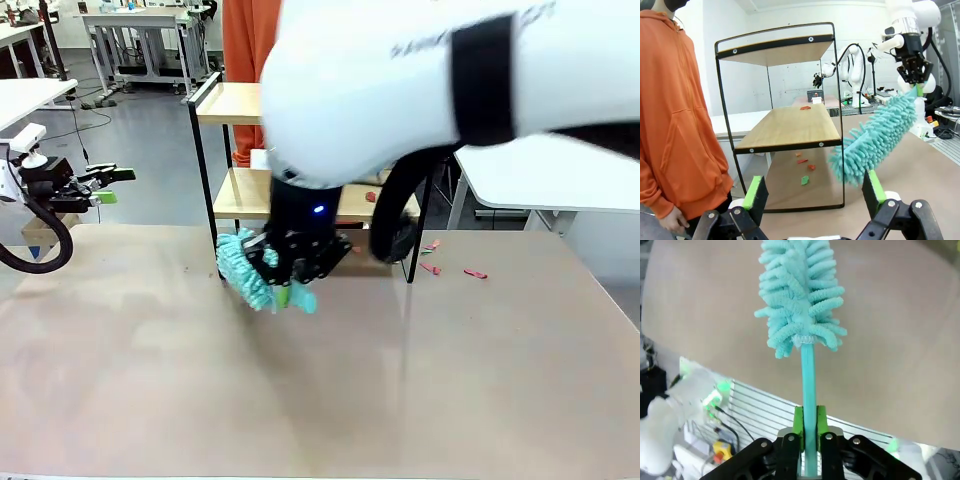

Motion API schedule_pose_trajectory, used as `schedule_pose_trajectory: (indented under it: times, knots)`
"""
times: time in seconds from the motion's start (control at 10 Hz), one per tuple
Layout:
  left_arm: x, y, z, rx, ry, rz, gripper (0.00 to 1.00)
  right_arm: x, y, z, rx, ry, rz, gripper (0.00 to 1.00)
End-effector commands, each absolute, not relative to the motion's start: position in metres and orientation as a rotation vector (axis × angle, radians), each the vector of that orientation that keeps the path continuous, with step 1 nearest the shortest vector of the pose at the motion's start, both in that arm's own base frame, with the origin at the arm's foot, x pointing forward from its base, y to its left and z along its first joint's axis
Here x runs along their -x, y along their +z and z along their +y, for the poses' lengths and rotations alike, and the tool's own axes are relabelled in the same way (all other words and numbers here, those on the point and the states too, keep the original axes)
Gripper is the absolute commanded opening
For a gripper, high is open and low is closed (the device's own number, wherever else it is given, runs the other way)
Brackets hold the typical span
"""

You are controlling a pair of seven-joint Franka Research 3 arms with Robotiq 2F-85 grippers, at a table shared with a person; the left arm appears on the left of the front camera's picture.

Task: Clean the shelf.
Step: Clean the specific section of the Shelf indicated by the human with the Duster.

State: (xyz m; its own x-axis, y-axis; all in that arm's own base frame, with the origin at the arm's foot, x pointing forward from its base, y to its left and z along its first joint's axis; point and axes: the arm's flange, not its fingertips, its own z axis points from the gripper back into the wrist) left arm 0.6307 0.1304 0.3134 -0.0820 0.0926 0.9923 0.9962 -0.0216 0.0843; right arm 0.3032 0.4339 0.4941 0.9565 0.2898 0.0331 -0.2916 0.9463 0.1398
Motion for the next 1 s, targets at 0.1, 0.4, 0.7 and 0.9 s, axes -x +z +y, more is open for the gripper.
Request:
schedule_pose_trajectory:
  times: [0.1,0.4,0.7,0.9]
  knots:
    - [-0.631,0.316,0.129,1.258,-1.25,-1.333,1.0,-0.314,0.47,0.49,-0.082,0.133,-0.095,0.13]
    - [-0.631,0.316,0.129,1.258,-1.25,-1.333,1.0,-0.333,0.45,0.516,-0.029,0.061,-0.208,0.13]
    - [-0.631,0.316,0.129,1.258,-1.25,-1.333,1.0,-0.362,0.428,0.528,-0.018,0.041,-0.255,0.13]
    - [-0.631,0.316,0.129,1.258,-1.25,-1.333,1.0,-0.357,0.428,0.509,-0.013,0.073,-0.233,0.13]
